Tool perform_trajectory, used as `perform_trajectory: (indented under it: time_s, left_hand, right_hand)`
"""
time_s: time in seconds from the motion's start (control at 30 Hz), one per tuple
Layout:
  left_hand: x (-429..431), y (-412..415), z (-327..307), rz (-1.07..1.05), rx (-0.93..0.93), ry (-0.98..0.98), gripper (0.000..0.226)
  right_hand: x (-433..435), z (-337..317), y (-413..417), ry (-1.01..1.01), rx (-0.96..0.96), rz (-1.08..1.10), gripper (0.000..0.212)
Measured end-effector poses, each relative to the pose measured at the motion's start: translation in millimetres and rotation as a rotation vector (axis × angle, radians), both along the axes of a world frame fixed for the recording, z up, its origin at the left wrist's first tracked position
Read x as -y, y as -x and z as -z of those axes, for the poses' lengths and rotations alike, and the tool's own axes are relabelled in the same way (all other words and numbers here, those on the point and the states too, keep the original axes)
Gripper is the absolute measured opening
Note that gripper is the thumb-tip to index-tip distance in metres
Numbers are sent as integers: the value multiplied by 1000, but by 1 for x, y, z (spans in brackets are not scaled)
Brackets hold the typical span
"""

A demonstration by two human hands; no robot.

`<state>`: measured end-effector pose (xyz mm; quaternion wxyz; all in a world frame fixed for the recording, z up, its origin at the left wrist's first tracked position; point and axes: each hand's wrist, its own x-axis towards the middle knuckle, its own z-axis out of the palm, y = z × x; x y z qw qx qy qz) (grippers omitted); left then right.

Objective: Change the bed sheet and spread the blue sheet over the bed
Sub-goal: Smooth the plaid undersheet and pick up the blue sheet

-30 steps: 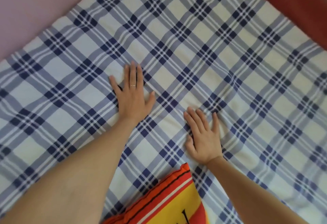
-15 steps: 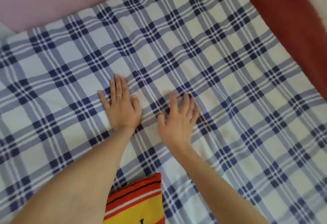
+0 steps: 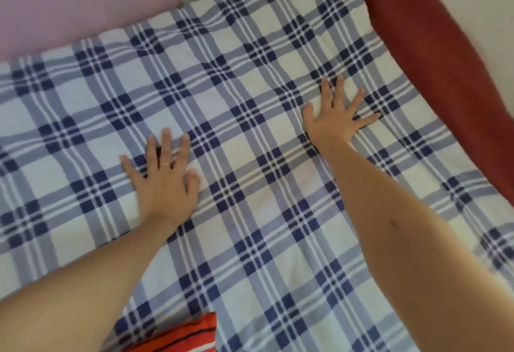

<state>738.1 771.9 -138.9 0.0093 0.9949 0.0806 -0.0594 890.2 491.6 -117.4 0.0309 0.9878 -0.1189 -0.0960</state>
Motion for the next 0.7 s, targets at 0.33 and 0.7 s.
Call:
perform_trajectory:
  time_s: [0.33,0.7]
  left_hand:
    - [80,-179,-10,-43,118,118,69]
    - [92,-219,1,-1,170,19,75]
  right_hand:
    - [35,9,-43,97,76,-368,66]
    - [49,-8,-187,114,275,-619,66]
